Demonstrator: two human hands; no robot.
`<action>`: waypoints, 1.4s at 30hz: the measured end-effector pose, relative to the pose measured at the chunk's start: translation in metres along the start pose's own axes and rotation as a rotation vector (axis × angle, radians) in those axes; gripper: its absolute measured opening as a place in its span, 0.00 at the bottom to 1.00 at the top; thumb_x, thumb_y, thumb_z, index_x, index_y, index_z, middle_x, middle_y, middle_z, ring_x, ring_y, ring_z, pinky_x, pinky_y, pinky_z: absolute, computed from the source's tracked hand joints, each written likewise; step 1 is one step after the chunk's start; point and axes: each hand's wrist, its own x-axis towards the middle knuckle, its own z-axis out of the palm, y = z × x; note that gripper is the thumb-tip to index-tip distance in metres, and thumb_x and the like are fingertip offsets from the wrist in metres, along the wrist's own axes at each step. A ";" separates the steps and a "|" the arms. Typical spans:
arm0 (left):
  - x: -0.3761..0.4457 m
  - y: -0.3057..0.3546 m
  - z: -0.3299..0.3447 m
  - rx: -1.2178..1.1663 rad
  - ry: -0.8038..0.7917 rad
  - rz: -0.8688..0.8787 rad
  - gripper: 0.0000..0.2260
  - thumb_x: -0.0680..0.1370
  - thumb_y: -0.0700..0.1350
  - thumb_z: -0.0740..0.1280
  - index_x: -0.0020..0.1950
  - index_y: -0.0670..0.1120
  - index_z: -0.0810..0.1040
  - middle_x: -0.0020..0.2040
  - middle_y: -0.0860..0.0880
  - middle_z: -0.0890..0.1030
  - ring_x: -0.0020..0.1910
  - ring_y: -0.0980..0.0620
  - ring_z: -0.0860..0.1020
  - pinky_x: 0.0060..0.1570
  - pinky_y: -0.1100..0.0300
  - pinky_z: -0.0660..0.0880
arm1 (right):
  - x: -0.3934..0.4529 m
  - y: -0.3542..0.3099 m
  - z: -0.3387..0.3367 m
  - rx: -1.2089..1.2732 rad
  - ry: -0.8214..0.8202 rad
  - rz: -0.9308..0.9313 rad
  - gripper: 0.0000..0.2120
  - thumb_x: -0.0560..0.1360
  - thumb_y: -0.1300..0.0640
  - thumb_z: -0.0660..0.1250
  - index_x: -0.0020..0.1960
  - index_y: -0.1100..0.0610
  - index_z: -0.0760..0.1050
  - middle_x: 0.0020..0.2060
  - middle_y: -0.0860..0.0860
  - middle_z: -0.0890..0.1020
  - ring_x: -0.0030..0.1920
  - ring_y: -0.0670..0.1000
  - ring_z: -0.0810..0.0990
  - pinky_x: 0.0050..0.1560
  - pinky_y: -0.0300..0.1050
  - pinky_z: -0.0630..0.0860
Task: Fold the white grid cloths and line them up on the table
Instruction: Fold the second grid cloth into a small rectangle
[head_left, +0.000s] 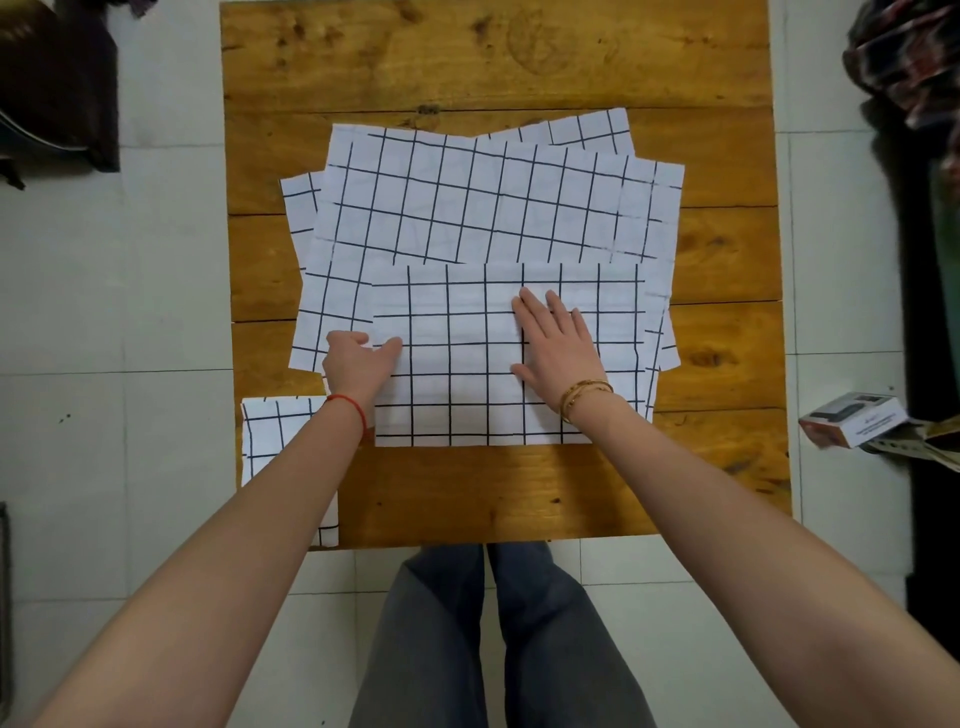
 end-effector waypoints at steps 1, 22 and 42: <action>0.000 -0.001 -0.001 0.002 -0.023 -0.003 0.24 0.74 0.50 0.72 0.65 0.41 0.71 0.62 0.43 0.76 0.63 0.44 0.74 0.56 0.56 0.72 | 0.000 0.000 0.000 0.003 0.002 0.000 0.39 0.77 0.45 0.62 0.78 0.54 0.42 0.78 0.49 0.45 0.77 0.56 0.43 0.76 0.56 0.46; -0.055 0.026 -0.046 0.055 -0.249 0.577 0.09 0.78 0.47 0.68 0.44 0.50 0.68 0.27 0.53 0.64 0.24 0.58 0.62 0.22 0.71 0.60 | 0.019 -0.040 0.005 -0.025 0.064 -0.111 0.40 0.77 0.43 0.61 0.78 0.54 0.42 0.78 0.51 0.47 0.77 0.58 0.45 0.76 0.58 0.47; -0.080 0.044 0.084 -0.001 -0.436 0.702 0.14 0.79 0.46 0.67 0.64 0.45 0.76 0.60 0.54 0.75 0.55 0.60 0.73 0.51 0.75 0.69 | -0.021 0.040 -0.021 1.058 0.313 0.436 0.25 0.79 0.40 0.55 0.35 0.58 0.72 0.28 0.51 0.75 0.31 0.50 0.73 0.37 0.44 0.71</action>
